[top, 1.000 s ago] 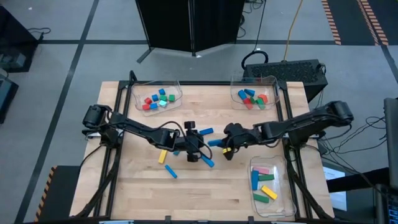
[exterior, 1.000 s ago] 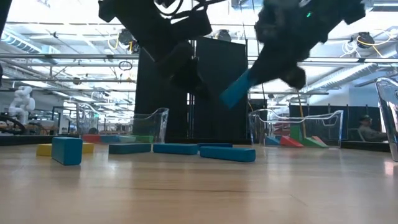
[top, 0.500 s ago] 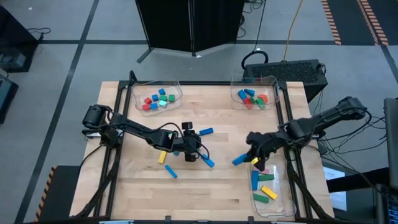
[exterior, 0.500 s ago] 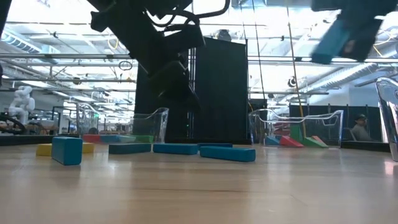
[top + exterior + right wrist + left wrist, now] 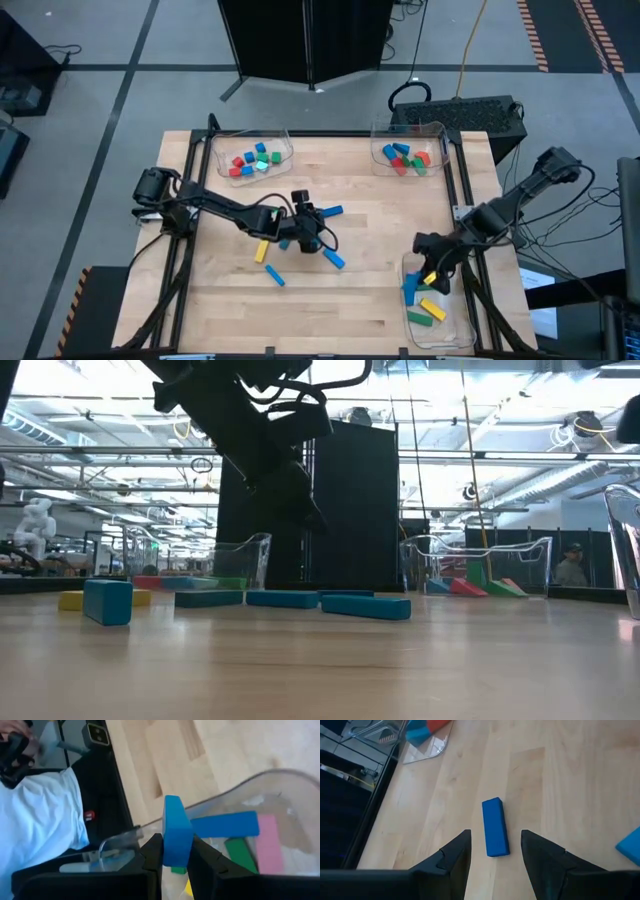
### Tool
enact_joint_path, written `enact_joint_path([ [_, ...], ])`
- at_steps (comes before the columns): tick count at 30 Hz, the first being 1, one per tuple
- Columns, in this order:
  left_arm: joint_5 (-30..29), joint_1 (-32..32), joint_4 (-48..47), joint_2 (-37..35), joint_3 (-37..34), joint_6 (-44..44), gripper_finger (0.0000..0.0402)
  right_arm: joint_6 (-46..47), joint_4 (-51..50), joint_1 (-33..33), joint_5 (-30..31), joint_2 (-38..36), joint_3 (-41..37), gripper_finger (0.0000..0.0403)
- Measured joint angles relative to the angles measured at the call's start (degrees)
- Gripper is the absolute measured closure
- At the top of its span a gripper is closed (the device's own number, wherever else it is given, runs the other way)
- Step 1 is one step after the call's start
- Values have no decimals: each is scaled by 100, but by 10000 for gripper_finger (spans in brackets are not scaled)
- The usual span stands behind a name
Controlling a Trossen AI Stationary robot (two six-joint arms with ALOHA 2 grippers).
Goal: Sort blocks by size
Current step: Put the blue rectangular block into the bottom right transparent bin
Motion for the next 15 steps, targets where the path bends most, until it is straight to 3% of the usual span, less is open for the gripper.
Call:
enact_joint_path([
  [15,126,59,217,0,0,-13,228,1370,-862,807,-204,-15,0,351],
])
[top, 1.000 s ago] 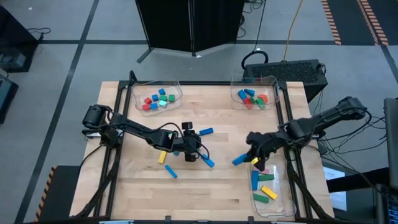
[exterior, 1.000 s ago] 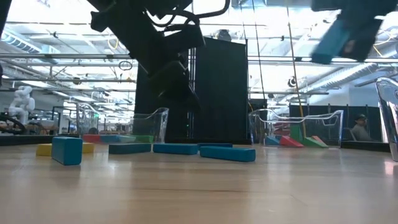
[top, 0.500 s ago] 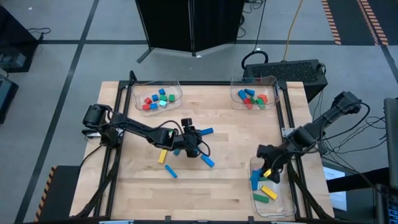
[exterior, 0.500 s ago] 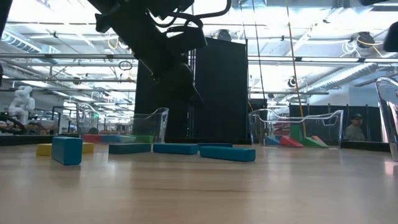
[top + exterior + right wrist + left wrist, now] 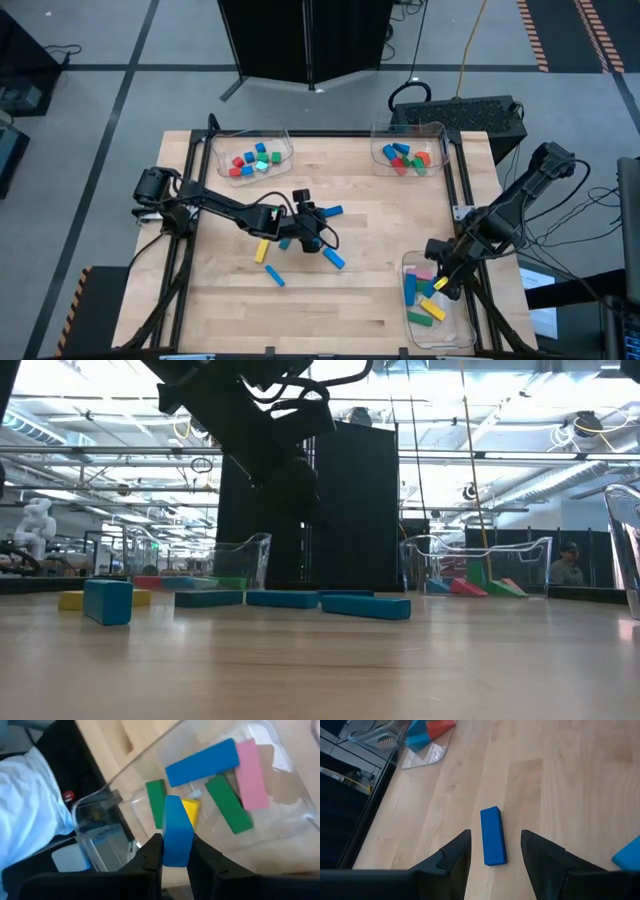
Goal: Sort blocks by size
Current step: Put the blue rectangular block into the bottom right transparent bin
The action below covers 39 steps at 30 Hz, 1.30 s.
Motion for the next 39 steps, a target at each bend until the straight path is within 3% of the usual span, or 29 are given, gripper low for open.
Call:
enact_joint_path([
  [15,-2,22,77,0,0,160,228,368,79,46,-44,666,-2,345],
  [22,0,109,28,0,0,256,228,-14,145,94,-76,941,-2,287],
  [30,225,247,38,2,-2,625,228,31,190,92,-105,756,-4,232],
  [34,275,377,124,2,-2,343,228,-265,555,94,159,627,-4,232],
  [39,820,575,122,4,-2,295,209,-860,1167,92,635,505,-4,238],
])
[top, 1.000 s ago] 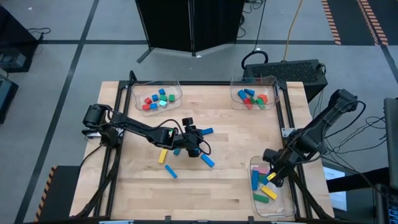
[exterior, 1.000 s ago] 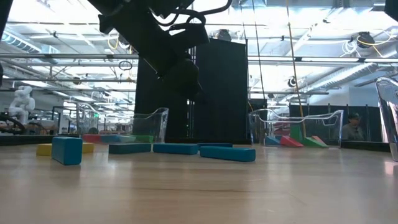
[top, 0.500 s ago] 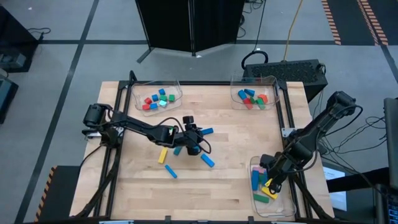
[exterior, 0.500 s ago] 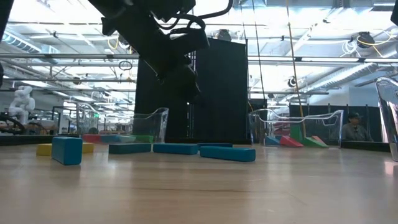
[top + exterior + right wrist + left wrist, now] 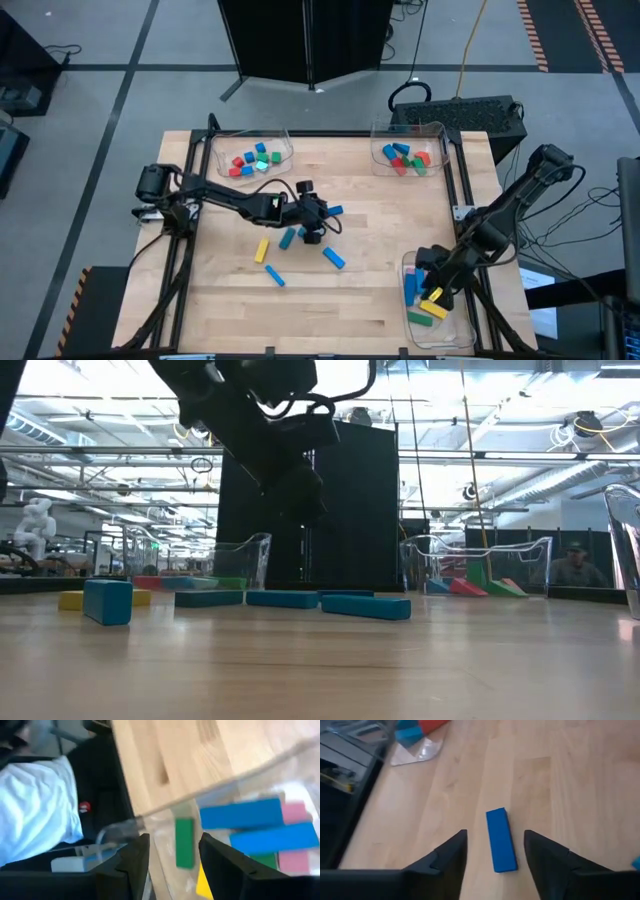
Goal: Sort blocks by size
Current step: Put the blue rectangular block into the bottom right transparent bin
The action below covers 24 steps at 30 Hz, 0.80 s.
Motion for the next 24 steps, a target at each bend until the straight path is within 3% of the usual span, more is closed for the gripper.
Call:
enact_joint_path([
  [9,1125,513,-9,0,0,-429,74,-311,212,0,317,-68,0,238],
  [12,1422,648,69,83,0,-450,47,-340,213,-4,373,-68,0,238],
  [24,1445,894,629,1078,4,-452,67,-583,220,-4,508,-68,2,238],
])
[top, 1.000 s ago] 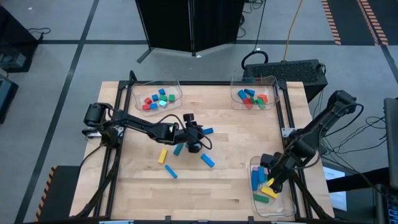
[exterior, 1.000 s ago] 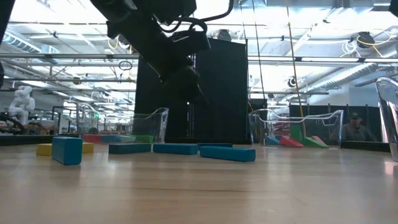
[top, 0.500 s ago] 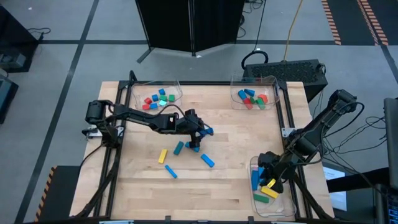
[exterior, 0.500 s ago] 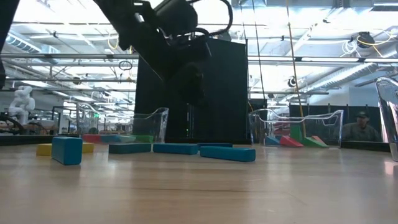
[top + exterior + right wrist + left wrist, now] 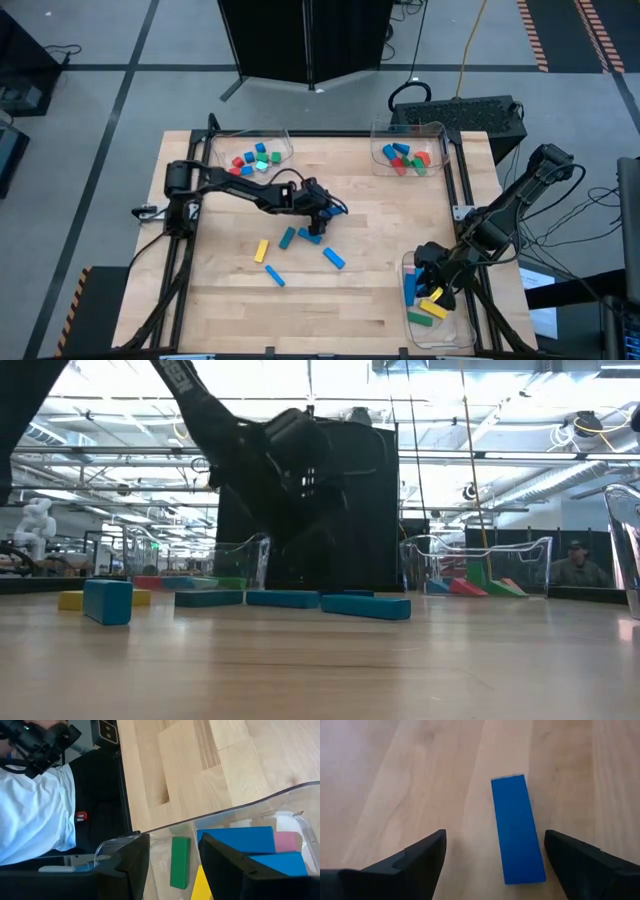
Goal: Sort blocks by size
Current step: Put the blue rectangular block into the bottom right transparent bin
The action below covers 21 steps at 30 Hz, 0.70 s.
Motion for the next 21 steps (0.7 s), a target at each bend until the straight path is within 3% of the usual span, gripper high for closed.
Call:
enact_joint_path([
  [6,67,11,81,129,7,-281,101,-32,-4,0,32,0,0,238],
  [14,365,28,55,137,7,-457,203,-125,-3,0,245,0,0,238],
  [17,446,28,55,137,7,-450,243,-310,-1,-17,607,0,2,238],
  [21,443,27,119,140,7,-343,285,-604,5,-103,1542,0,2,238],
])
